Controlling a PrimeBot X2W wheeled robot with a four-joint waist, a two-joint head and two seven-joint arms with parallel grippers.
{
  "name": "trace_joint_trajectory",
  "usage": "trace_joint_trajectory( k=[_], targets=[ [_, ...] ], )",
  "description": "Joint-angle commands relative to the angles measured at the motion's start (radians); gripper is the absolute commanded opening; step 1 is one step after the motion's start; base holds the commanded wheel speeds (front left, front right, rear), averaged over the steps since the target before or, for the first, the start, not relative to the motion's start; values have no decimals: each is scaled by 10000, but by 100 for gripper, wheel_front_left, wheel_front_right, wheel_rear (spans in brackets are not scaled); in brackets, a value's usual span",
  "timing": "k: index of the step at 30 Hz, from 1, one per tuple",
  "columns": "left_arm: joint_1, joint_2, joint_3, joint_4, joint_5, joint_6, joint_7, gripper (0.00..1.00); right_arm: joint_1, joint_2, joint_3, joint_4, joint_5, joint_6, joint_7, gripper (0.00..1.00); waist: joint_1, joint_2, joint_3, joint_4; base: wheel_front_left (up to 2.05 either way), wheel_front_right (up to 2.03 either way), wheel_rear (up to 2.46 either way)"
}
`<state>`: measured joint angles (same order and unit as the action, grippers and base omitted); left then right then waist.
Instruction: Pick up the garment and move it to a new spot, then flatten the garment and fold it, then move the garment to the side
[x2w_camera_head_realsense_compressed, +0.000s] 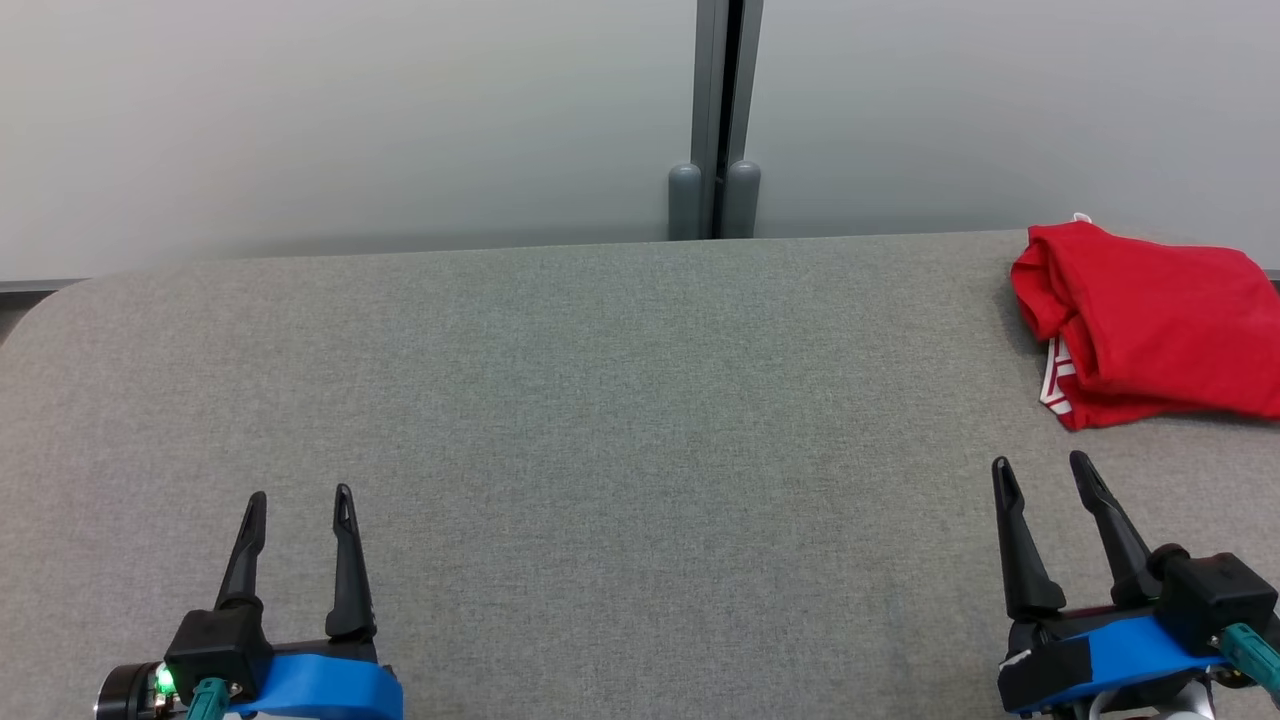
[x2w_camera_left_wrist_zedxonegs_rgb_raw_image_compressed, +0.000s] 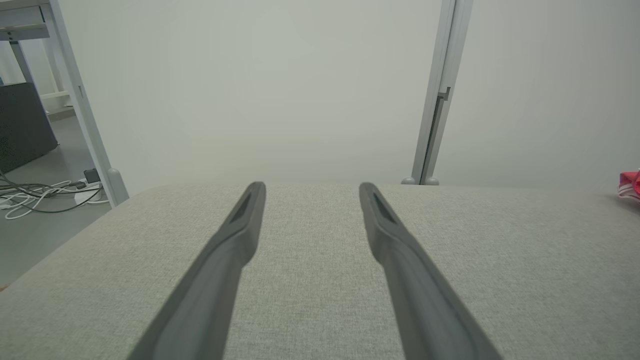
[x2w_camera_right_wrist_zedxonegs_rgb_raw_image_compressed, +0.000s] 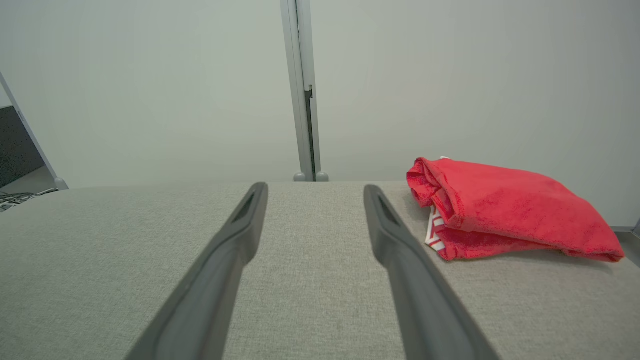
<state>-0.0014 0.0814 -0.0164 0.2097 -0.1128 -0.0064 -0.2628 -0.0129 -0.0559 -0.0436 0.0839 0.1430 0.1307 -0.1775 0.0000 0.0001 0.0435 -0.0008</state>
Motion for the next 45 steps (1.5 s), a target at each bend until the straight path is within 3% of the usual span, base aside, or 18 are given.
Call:
trace_joint_trajectory(
  k=[1,13,14,18,45],
  targets=[
    [-139,15,11,12,1,-15,-22,100,-105,34,-29,40,-30,4,9,100,0,-1,-1,-7,0,0,0],
    [-216,46,26,58,81,45,-22,100,-145,52,45,145,-18,2,-2,100,0,-1,45,-41,0,0,0],
    [-61,11,9,70,64,10,1,0,-36,25,46,148,7,-2,8,0,0,-1,46,-41,0,0,0],
    [49,-48,59,408,-104,-5,124,0,86,46,37,465,187,-2,51,0,0,-1,44,-43,0,0,0],
    [-336,-128,456,351,-4942,-412,1296,0,-278,44,-211,814,4896,-1,983,0,0,-1,-50,-32,0,0,0]
  ],
)
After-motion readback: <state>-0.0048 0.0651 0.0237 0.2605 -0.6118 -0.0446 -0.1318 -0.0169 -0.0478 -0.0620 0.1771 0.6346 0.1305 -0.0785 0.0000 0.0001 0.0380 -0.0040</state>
